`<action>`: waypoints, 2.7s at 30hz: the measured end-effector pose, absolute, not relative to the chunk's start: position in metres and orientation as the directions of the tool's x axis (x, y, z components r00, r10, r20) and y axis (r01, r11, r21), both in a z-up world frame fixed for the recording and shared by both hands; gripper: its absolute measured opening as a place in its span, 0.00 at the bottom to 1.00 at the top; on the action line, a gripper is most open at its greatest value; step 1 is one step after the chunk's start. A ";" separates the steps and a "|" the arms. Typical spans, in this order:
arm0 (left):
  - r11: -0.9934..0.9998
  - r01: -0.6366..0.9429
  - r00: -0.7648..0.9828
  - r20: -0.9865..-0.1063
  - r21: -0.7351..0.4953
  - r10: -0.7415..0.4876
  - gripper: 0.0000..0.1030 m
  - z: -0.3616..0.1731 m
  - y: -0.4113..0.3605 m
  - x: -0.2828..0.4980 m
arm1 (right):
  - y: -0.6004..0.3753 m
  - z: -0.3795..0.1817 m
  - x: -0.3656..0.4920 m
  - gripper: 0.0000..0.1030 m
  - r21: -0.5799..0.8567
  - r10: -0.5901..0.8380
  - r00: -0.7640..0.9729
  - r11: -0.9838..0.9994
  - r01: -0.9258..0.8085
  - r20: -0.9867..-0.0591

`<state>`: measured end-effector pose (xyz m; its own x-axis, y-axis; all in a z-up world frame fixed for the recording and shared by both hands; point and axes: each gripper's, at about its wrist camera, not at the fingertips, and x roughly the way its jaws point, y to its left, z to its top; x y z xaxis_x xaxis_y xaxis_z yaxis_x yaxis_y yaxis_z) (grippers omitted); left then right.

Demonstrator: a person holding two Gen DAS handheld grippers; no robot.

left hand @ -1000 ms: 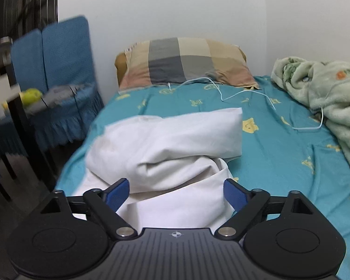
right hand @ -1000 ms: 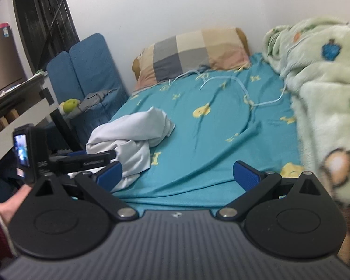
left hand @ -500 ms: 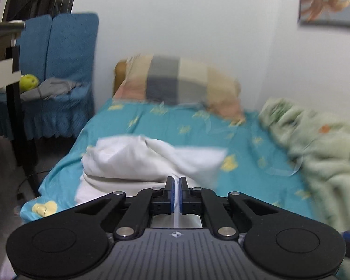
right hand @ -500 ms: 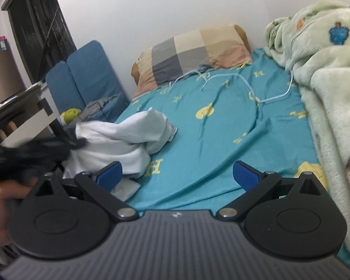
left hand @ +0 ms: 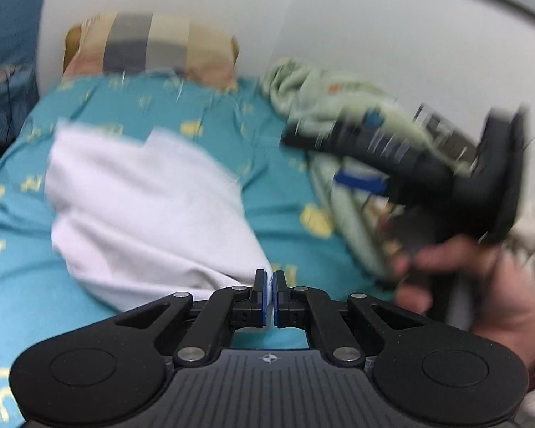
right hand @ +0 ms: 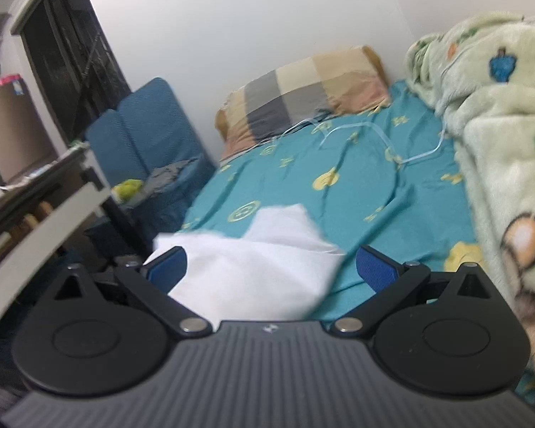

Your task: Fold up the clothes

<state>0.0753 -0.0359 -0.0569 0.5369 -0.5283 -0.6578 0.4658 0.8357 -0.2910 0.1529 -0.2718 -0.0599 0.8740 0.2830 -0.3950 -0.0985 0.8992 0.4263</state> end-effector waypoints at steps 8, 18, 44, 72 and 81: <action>0.858 0.326 0.635 -0.581 -0.396 -0.509 0.33 -0.039 0.015 0.089 | -0.240 -0.040 0.200 1.00 0.401 0.393 0.812 0.890 -0.217 -0.432; 0.905 0.052 0.786 -0.542 -0.422 -0.298 0.48 -0.034 0.100 0.129 | -0.133 -0.063 0.334 0.99 0.361 0.486 0.656 0.873 -0.329 -0.578; 0.801 0.028 0.809 -0.458 -0.597 -0.369 0.49 -0.052 0.124 0.151 | -0.211 -0.041 0.164 0.07 0.494 0.556 0.451 0.830 -0.258 -0.698; 0.873 0.209 0.710 -0.546 -0.440 -0.445 0.54 -0.069 0.036 0.160 | -0.227 -0.091 0.285 0.70 0.547 0.510 0.607 0.825 -0.144 -0.609; 0.846 0.186 0.710 -0.527 -0.500 -0.468 0.60 -0.087 0.044 0.198 | -0.222 -0.127 0.302 0.08 0.570 0.560 0.560 0.801 -0.181 -0.610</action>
